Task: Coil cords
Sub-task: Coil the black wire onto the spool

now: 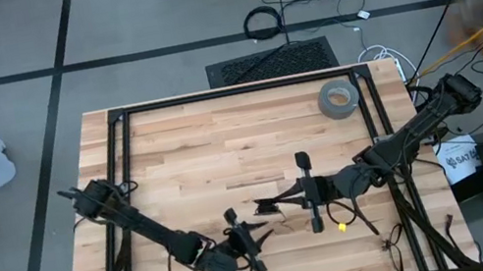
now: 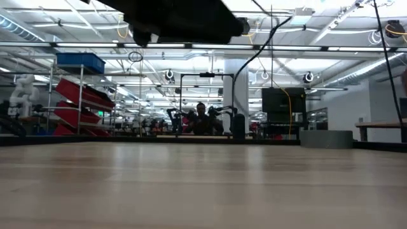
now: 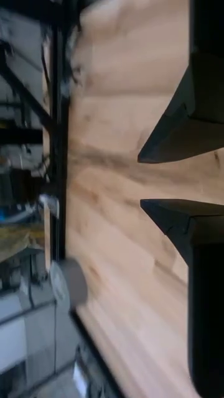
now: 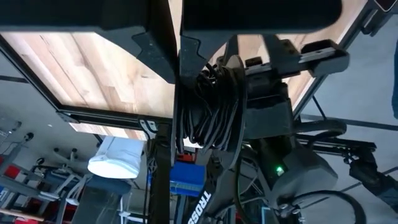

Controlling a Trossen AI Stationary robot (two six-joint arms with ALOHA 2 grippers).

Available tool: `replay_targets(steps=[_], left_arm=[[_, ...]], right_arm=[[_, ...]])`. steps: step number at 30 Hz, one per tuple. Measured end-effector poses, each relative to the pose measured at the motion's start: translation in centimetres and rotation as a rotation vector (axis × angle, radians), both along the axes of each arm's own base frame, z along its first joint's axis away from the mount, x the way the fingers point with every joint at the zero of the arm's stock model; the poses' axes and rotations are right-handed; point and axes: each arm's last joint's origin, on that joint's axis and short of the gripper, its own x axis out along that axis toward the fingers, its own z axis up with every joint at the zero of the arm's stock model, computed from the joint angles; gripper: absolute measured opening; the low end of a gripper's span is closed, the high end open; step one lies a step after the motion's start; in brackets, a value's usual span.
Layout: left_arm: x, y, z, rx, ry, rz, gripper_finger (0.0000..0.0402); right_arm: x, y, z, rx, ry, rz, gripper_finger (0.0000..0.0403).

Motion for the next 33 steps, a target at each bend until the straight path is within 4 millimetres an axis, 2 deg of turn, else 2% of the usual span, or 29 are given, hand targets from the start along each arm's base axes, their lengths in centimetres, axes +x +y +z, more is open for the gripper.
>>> replay_targets(steps=[8, 19, 33], left_arm=[[0.7, 0.2, -0.2, -0.048, -0.031, -0.047, 0.0109], [1.7, 1.9, -0.2, 0.012, -0.002, -0.046, 0.0109], [2.4, 2.5, 0.2, 0.005, -0.018, -0.121, 0.0109]], right_arm=[[0.0, 0.0, 0.0, -0.003, 0.0, 0.0, 0.0], [0.0, 0.0, 0.0, -0.003, -0.001, -0.003, 0.0], [0.0, -0.1, 0.0, -0.007, -0.001, -0.003, 0.0]])
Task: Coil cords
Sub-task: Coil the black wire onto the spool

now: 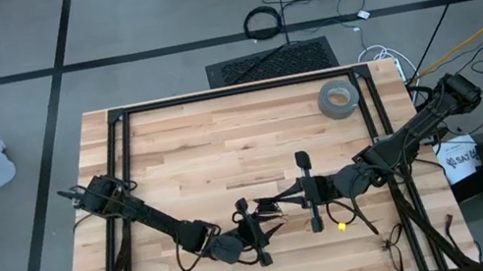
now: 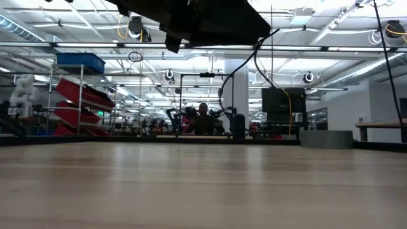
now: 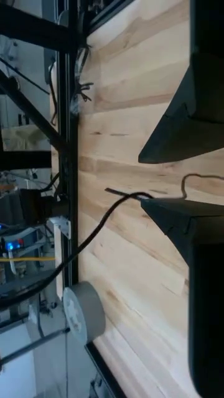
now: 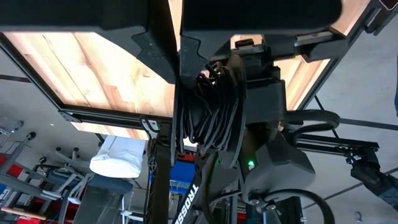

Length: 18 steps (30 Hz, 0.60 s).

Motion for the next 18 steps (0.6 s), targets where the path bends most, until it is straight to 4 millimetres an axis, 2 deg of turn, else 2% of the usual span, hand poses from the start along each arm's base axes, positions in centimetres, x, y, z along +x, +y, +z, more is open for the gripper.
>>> replay_targets(steps=[18], left_arm=[[0.57, 0.9, -0.03, -0.018, 0.008, -0.034, 0.0109]], right_arm=[[0.01, 0.0, 0.03, -0.002, -0.003, 0.001, 0.0]])
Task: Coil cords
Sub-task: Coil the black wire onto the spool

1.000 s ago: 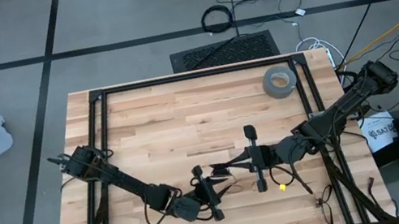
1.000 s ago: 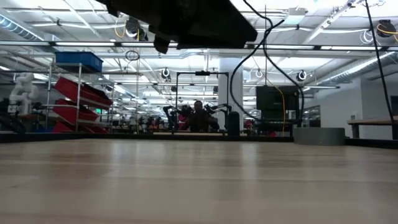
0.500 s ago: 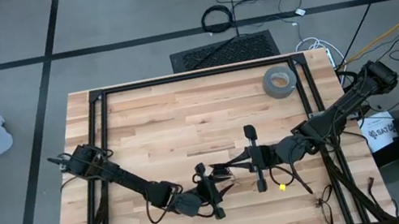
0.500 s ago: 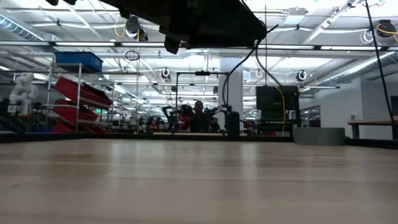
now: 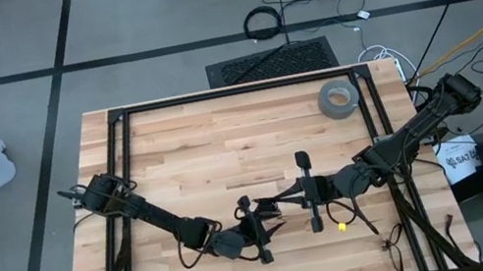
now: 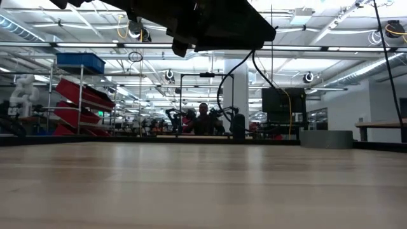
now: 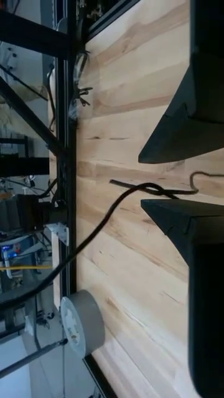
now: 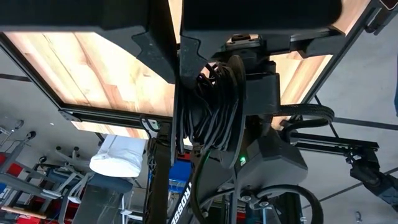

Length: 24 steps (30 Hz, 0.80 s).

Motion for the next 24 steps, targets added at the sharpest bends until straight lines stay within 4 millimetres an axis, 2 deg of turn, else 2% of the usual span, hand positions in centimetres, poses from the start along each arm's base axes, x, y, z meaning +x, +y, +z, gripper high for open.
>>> replay_targets(steps=[7, 17, 24], left_arm=[[0.01, 0.03, 0.0, 0.0, 0.0, 0.002, 0.01], [0.01, 0.03, 0.0, -0.005, -0.001, 0.004, 0.0006], [0.06, 0.0, -0.02, -0.036, 0.0, -0.025, 0.0029]], right_arm=[[0.0, 0.0, 0.0, 0.0, 0.0, 0.0, 0.0], [0.0, 0.0, -0.02, -0.001, 0.001, 0.0, 0.0], [0.0, 0.0, -0.02, 0.0, 0.001, 0.0, 0.0]])
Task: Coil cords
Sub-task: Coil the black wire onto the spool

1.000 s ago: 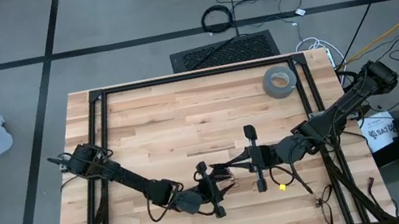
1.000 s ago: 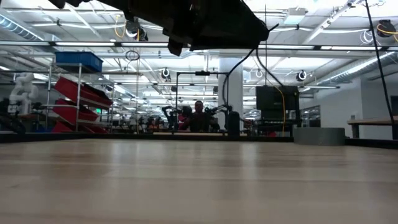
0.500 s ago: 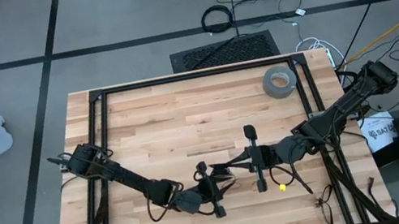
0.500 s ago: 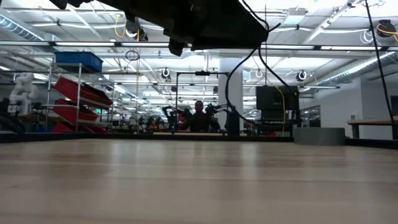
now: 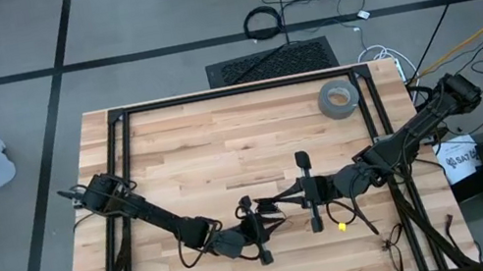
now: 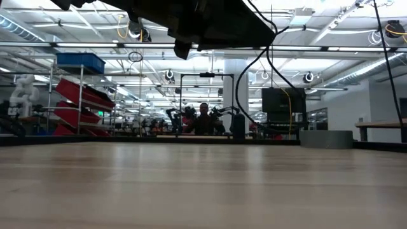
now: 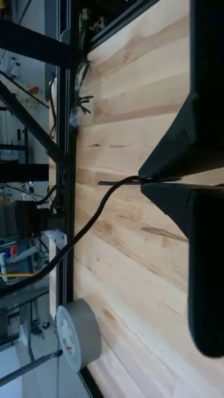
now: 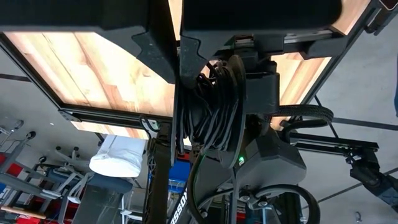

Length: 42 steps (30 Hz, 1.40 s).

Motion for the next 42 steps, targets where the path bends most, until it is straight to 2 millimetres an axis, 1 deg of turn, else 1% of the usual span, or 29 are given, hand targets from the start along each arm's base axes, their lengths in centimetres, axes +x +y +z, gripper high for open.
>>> replay_targets(steps=[4, 11, 15, 18, 20, 23, 26, 36, 42], left_arm=[[0.0, -0.1, 0.0, -0.005, 0.003, -0.019, 0.004], [0.0, -0.1, 0.0, -0.006, 0.003, -0.026, 0.0089], [0.0, -0.1, 0.0, 0.0, 0.0, -0.006, 0.0092], [-0.1, 0.0, 0.0, 0.008, -0.004, 0.028, 0.0082], [-0.2, 0.0, 0.0, 0.005, -0.012, 0.064, 0.0069], [-0.3, -0.2, 0.1, 0.01, -0.022, 0.116, 0.0038], [-0.5, -0.5, 0.1, 0.015, -0.026, 0.132, 0.0008], [-1.4, -1.7, 0.1, 0.011, -0.04, 0.168, 0.0003], [-2.4, -3.2, 0.3, 0.021, -0.054, 0.176, 0.0002]], right_arm=[[0.0, 0.0, 0.0, 0.0, 0.0, 0.001, 0.0], [0.1, -0.2, 0.0, -0.015, 0.001, -0.004, 0.0], [0.4, -0.9, 0.0, -0.033, 0.002, -0.025, 0.0], [0.6, -1.3, 0.0, -0.043, 0.005, -0.01, 0.0], [0.7, -1.4, 0.0, -0.05, 0.008, 0.005, 0.0], [0.7, -1.5, -0.1, -0.067, 0.011, 0.01, 0.0], [0.7, -1.5, -0.1, -0.083, 0.012, 0.013, 0.0], [0.7, -1.6, 0.0, -0.082, 0.011, 0.008, 0.0], [0.8, -1.8, 0.0, -0.077, 0.011, -0.002, 0.0]])
